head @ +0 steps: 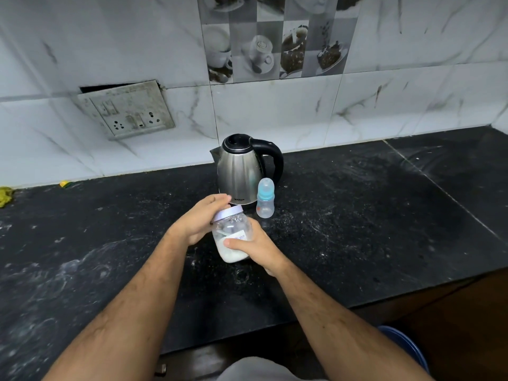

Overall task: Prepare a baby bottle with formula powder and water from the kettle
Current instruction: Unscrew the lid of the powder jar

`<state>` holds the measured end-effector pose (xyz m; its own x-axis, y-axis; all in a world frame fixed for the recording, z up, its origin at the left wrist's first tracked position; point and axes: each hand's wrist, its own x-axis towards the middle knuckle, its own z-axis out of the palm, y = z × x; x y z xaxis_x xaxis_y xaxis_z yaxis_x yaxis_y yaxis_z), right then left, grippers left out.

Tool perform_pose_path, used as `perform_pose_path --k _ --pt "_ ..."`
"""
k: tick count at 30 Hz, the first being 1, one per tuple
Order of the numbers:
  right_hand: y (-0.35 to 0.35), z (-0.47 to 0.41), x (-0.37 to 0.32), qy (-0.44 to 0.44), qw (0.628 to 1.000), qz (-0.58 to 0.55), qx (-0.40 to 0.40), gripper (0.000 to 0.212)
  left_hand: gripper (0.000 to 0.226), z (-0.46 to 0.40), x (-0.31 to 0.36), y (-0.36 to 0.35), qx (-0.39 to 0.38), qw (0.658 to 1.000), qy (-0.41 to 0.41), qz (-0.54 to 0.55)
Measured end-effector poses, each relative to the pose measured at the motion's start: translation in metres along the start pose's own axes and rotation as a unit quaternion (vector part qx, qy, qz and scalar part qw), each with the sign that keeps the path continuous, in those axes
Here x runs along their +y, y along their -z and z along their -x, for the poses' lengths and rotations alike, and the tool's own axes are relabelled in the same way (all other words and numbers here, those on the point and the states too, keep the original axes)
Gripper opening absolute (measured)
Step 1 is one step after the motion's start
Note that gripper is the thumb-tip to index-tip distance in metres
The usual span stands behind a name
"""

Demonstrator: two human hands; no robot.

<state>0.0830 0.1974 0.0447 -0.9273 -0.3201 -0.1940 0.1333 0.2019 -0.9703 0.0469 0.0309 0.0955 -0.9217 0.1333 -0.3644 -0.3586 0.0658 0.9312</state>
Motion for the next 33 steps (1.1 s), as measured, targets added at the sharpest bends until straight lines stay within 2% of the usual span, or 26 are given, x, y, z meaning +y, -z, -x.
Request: perform_pose_path --k 2,4,12,15,18,20,24,30,33 --pt "0.005 0.005 -0.008 0.010 1.000 0.003 -0.022 0.038 0.038 0.003 -0.001 0.007 -0.003 0.999 0.014 0.039" --pt "0.010 0.007 -0.010 0.012 1.000 -0.003 -0.026 0.030 0.040 0.005 -0.003 0.011 0.001 0.999 0.013 0.043" --pt "0.004 0.006 -0.002 -0.006 0.999 -0.004 -0.034 0.036 0.046 0.005 -0.011 -0.001 0.057 0.997 -0.032 0.028" --pt "-0.001 0.006 -0.001 -0.017 1.000 -0.004 -0.016 0.046 0.052 0.006 -0.014 -0.005 0.064 0.996 -0.045 0.037" --pt "-0.001 0.001 0.002 -0.012 1.000 0.015 0.019 0.065 0.035 0.009 -0.012 -0.003 0.048 0.997 -0.033 0.046" --pt "0.002 0.000 0.001 -0.009 0.999 0.019 0.039 0.062 0.031 0.008 -0.012 0.005 0.038 0.998 -0.022 0.055" --pt "0.007 -0.003 0.001 -0.007 0.999 0.015 0.048 0.048 0.045 0.009 -0.012 0.018 0.038 0.999 -0.013 0.024" --pt "0.000 0.001 0.002 -0.020 0.999 0.036 0.032 0.072 0.058 0.012 -0.008 0.006 0.046 0.999 -0.020 0.006" --pt "-0.004 0.003 0.001 -0.024 0.998 0.061 0.016 0.072 0.084 0.011 -0.008 0.001 0.035 0.997 -0.044 -0.045"
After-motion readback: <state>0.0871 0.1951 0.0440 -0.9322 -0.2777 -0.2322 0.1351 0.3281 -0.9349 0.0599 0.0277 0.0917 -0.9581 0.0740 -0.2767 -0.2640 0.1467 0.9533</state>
